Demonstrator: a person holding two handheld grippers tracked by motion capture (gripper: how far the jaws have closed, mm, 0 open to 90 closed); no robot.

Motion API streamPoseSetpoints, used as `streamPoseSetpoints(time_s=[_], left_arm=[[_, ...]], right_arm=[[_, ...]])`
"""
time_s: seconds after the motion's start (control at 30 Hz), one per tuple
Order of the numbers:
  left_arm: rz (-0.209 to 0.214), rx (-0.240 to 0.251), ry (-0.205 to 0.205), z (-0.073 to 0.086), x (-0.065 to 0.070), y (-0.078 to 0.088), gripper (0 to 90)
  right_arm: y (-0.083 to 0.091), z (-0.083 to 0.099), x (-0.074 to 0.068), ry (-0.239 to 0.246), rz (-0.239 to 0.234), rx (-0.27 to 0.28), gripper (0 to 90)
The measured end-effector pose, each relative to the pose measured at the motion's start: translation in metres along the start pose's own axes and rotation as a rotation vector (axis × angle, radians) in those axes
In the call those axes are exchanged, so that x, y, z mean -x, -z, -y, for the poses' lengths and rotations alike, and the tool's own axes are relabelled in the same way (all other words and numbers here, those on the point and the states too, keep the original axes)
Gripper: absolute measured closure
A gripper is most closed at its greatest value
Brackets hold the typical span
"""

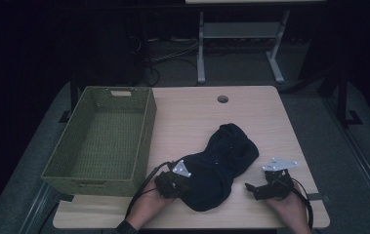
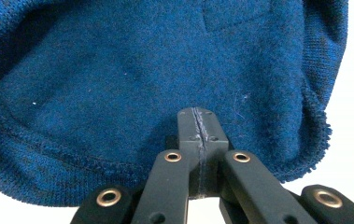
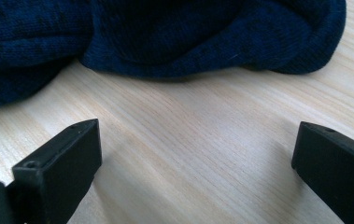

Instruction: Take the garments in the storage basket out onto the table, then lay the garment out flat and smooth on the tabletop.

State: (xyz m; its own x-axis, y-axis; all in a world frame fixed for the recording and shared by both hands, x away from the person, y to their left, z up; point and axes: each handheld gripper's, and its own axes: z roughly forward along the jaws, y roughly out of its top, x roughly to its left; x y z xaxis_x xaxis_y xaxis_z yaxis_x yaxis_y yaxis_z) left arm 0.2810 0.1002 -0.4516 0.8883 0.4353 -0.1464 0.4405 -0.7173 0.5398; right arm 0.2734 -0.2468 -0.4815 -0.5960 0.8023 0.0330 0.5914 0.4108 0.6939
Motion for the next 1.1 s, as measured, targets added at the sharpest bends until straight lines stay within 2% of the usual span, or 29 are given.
streamPoseSetpoints(time_s=[0.03,0.1,0.23,0.33,0.4,0.47,0.5,0.57,0.8,0.87,0.9,1.0,1.1], left_arm=[[0.001,0.004,0.001,0.000,0.000,0.000,90.0],[-0.003,0.004,-0.002,0.000,0.001,0.000,89.9],[-0.006,0.010,-0.003,0.001,0.001,0.000,89.9],[-0.012,0.010,-0.018,0.002,0.002,0.000,89.9],[-0.012,0.014,-0.017,0.002,0.002,0.000,89.9],[-0.005,0.018,-0.006,0.003,0.001,0.000,89.9],[0.000,0.010,-0.014,0.003,0.000,0.001,89.9],[0.007,0.017,0.007,0.003,-0.001,0.000,89.9],[0.010,0.023,0.002,0.004,-0.002,0.000,89.9],[0.014,0.025,0.026,0.004,-0.003,0.000,89.9],[0.015,0.025,0.025,0.003,-0.003,0.000,90.0],[0.015,0.026,0.029,0.004,-0.003,0.000,90.0],[0.016,0.027,0.031,0.004,-0.003,0.000,90.0]], right_arm=[[0.002,0.000,0.000,0.009,0.006,-0.004,5.2],[0.006,-0.002,0.000,0.031,0.031,0.002,5.8],[0.014,-0.009,0.002,0.020,0.011,0.031,7.1],[0.018,-0.017,0.009,0.015,0.015,0.039,7.2],[0.021,-0.023,0.014,0.017,0.015,0.049,13.0],[0.024,-0.029,0.019,0.009,0.011,0.059,14.5],[0.026,-0.031,0.021,0.001,0.012,0.061,14.8],[0.029,-0.038,0.024,-0.001,0.003,0.067,15.2],[0.032,-0.062,0.039,-0.011,-0.014,0.091,23.8],[0.031,-0.070,0.043,-0.009,-0.021,0.088,25.0],[0.031,-0.074,0.045,-0.009,-0.019,0.087,26.1],[0.031,-0.082,0.048,-0.026,-0.044,0.092,27.9],[0.034,-0.090,0.048,-0.030,-0.075,0.125,30.9]])
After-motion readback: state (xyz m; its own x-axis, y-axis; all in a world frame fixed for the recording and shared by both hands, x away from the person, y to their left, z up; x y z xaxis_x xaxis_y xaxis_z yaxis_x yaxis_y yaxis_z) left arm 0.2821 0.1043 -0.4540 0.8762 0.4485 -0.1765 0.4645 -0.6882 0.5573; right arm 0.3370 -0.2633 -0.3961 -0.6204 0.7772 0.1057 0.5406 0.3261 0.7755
